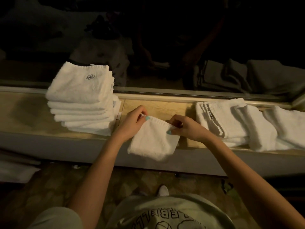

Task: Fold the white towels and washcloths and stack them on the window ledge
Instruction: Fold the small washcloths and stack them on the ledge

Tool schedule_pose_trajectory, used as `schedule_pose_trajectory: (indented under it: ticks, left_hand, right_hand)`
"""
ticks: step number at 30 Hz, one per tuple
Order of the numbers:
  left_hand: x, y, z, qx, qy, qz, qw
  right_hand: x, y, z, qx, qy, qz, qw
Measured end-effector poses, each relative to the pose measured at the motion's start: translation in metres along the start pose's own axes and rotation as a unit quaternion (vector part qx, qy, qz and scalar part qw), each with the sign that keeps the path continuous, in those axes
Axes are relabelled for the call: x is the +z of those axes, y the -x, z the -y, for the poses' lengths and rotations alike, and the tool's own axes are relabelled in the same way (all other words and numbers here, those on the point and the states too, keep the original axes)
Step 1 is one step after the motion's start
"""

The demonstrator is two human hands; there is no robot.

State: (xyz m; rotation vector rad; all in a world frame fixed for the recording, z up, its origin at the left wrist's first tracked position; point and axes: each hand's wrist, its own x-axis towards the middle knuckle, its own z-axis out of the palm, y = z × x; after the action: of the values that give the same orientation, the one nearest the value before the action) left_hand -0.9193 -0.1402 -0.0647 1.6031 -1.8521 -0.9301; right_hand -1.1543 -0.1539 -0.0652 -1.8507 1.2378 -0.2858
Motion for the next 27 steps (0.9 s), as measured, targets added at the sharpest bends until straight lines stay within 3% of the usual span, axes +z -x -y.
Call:
schedule_pose_trajectory:
  ticks: [4,12,17,21,27]
  left_hand:
    - [-0.006,-0.001,0.001,0.022,0.028,-0.027,0.999]
    - [-0.015,-0.006,-0.010,0.061,0.081,-0.046,0.994]
    - [-0.029,-0.006,-0.016,0.068,0.067,-0.016,0.995]
    - [-0.049,0.000,-0.024,0.090,0.042,-0.011,0.995]
    - [-0.074,0.015,-0.036,0.153,0.036,-0.062,0.986]
  right_hand:
    - [-0.001,-0.001,0.006,-0.009,-0.019,-0.001,1.000]
    - [-0.002,0.020,0.021,0.063,-0.096,0.034,0.993]
    - [-0.011,0.031,0.042,0.062,-0.036,-0.067,0.995]
    - [-0.023,0.037,0.062,0.064,0.021,-0.095,0.993]
    - [-0.026,0.053,0.096,0.032,0.065,-0.184,0.980]
